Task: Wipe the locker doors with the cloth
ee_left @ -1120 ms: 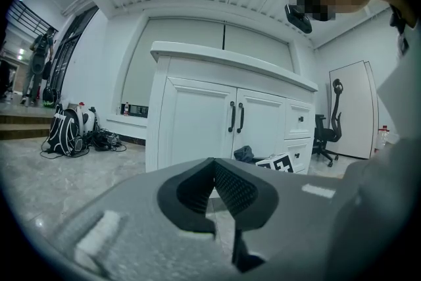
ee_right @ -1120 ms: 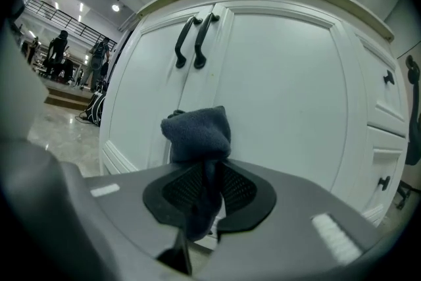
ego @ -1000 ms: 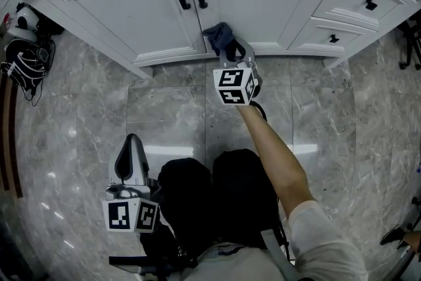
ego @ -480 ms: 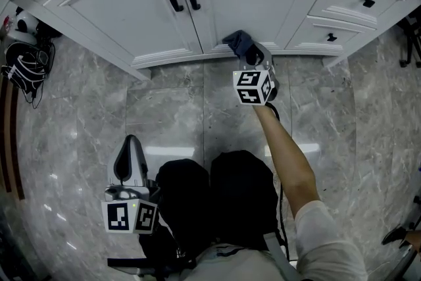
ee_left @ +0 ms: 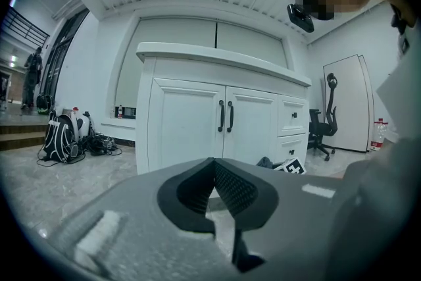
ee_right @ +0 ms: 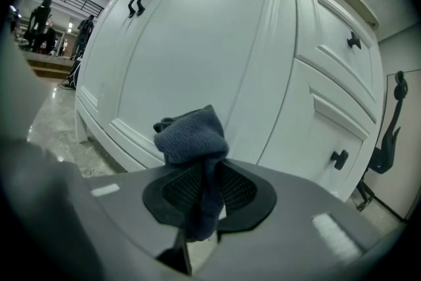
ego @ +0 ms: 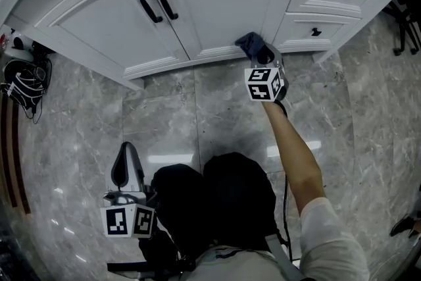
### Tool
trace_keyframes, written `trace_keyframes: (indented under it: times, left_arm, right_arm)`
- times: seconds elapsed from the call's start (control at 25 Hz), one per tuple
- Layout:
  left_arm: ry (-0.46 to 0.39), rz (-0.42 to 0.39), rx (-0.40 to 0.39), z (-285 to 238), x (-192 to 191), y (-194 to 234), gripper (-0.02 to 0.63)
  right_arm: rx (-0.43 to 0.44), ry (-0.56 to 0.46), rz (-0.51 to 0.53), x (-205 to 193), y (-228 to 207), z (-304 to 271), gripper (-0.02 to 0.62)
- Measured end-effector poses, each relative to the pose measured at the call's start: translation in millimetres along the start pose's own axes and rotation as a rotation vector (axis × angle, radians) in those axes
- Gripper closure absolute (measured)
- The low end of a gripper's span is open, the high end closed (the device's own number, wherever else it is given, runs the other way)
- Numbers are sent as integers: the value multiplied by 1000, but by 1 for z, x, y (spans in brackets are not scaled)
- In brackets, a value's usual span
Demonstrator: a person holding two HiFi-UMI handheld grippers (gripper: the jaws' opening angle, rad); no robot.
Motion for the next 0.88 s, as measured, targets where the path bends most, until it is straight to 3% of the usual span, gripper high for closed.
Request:
trace_keyframes:
  times: [0.12,0.24,0.44,0.52,0.68,0.88]
  left_arm:
    - [0,-7,-2,0,2,-5,604]
    - [0,-15,2,0,6,-7,604]
    - [-5,-14,-6,-6,6,-12,604]
    - [-2,-10,-17,-9,5,-17,604]
    - [-8,-7,-40,-17,4,-26,604]
    - [-16,-8,-39,-15,6,-31,604]
  right_arm:
    - [35,-35,-11,10,0,9,526]
    - [55,-147,-30,39,-18,38,528]
    - [29,-388,-54,131,-97,87,528]
    - [13,-441,-71,165,-129,98,526]
    - [-39,-497,-118,216,-187,99,528]
    - [-45,-474,-104,244,-212,79,526]
Point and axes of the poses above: the fingertips, and each gripper's own axes: z backward along the fingers, y to its left, x out of its top, the point moved 4 cm from there along z, backward along the fingers, and after that the axes turned 15 degrees about -x, right-handed, at the moved point
